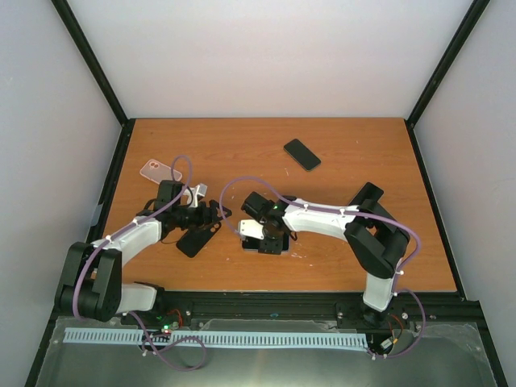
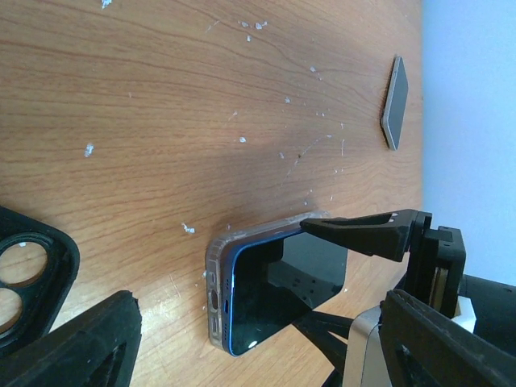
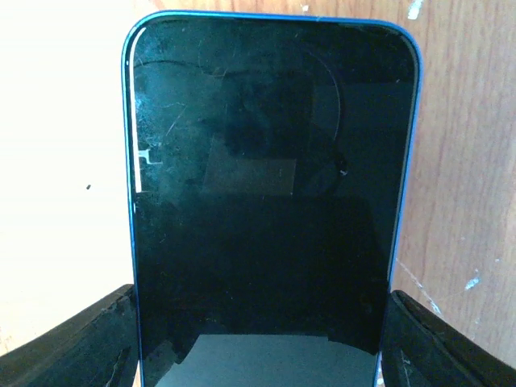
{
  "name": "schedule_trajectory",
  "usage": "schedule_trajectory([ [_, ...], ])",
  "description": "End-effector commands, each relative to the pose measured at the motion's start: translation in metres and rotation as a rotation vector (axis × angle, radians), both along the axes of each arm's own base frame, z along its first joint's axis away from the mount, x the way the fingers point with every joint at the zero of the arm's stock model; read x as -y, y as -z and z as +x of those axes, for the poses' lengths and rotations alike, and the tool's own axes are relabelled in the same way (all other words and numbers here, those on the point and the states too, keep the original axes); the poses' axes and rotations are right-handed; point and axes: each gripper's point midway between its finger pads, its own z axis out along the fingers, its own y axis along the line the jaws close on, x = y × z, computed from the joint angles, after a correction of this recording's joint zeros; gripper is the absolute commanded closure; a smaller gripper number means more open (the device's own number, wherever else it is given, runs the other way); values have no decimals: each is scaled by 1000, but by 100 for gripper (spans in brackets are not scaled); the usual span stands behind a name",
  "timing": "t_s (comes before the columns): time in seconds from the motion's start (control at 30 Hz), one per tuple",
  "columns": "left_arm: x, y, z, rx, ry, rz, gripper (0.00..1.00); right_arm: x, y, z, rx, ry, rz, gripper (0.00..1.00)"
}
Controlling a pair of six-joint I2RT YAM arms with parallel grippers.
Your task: Put the phone into the phone case
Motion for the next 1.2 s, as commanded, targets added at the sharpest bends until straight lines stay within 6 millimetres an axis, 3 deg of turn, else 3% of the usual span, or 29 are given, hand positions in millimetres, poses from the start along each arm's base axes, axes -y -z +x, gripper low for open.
schedule_trajectory([
  [0.0, 0, -3, 2, 10, 2, -19, 19, 7, -6, 8, 42, 29, -60, 32],
  [0.23, 0, -4, 4, 11, -2, -22, 19, 14, -12, 6, 26, 72, -93, 31],
  [0.5, 1, 2, 2, -9, 9, -20, 19, 1, -2, -4, -51, 40, -49, 29],
  [0.73, 6, 2, 0, -9, 21, -27, 20, -6, 4, 3, -36, 45, -46, 27],
  [0.9, 15, 8, -3, -27, 46, -36, 25, -16, -10, 4, -32, 54, 29, 19],
  [1.07, 29, 15, -7, -49, 84, -42, 32, -8, -9, -1, -37, 95, 39, 11],
  [1.17, 36, 17, -8, -49, 102, -36, 36, -3, -19, 8, -5, 181, 69, 10],
])
